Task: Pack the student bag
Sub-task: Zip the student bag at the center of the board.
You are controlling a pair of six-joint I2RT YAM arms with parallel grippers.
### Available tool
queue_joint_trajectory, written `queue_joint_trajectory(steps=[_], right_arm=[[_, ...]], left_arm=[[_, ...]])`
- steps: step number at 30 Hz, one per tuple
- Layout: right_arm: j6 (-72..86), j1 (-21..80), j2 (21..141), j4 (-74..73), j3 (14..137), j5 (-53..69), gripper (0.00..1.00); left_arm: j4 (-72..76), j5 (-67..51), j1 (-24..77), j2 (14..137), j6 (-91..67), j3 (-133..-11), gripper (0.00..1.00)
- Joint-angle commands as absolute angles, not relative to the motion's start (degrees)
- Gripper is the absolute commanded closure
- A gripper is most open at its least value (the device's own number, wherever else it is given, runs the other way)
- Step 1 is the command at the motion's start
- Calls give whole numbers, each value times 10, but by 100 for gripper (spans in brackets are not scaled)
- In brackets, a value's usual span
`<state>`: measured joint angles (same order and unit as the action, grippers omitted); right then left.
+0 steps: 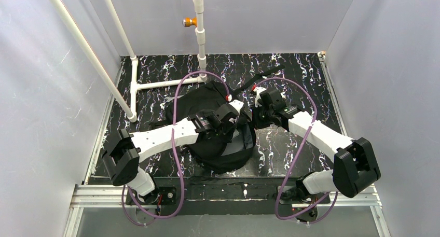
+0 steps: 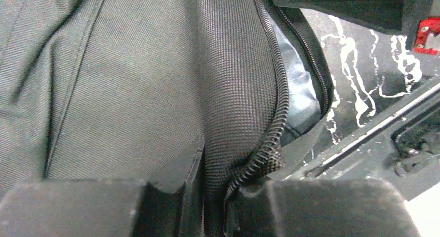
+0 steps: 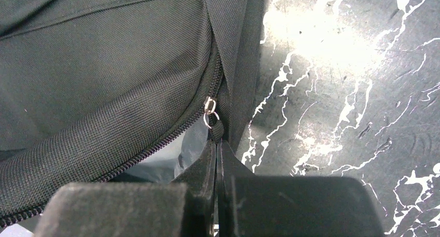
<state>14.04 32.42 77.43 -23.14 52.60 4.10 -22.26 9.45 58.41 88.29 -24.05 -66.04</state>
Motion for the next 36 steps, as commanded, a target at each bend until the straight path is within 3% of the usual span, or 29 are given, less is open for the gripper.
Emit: queue_joint_trajectory(steps=[1, 3, 6, 10, 18, 30, 36], right_arm=[[109, 325, 759, -260, 531, 58, 99], [103, 326, 758, -259, 529, 58, 99], [92, 326, 760, -269, 538, 57, 99], [87, 326, 756, -266, 539, 57, 99], [97, 326, 742, -253, 531, 69, 99], [101, 326, 735, -245, 532, 83, 99], [103, 325, 733, -240, 531, 92, 99]], left_arm=[[-218, 7, 571, 848, -255, -649, 81], [-209, -36, 562, 842, -251, -643, 69], [-205, -77, 549, 822, -247, -636, 37], [-210, -115, 517, 795, -232, -633, 25], [-249, -93, 457, 784, -160, -667, 16], [-172, 74, 442, 1011, -14, -792, 21], [-125, 86, 445, 1063, 47, -823, 26]])
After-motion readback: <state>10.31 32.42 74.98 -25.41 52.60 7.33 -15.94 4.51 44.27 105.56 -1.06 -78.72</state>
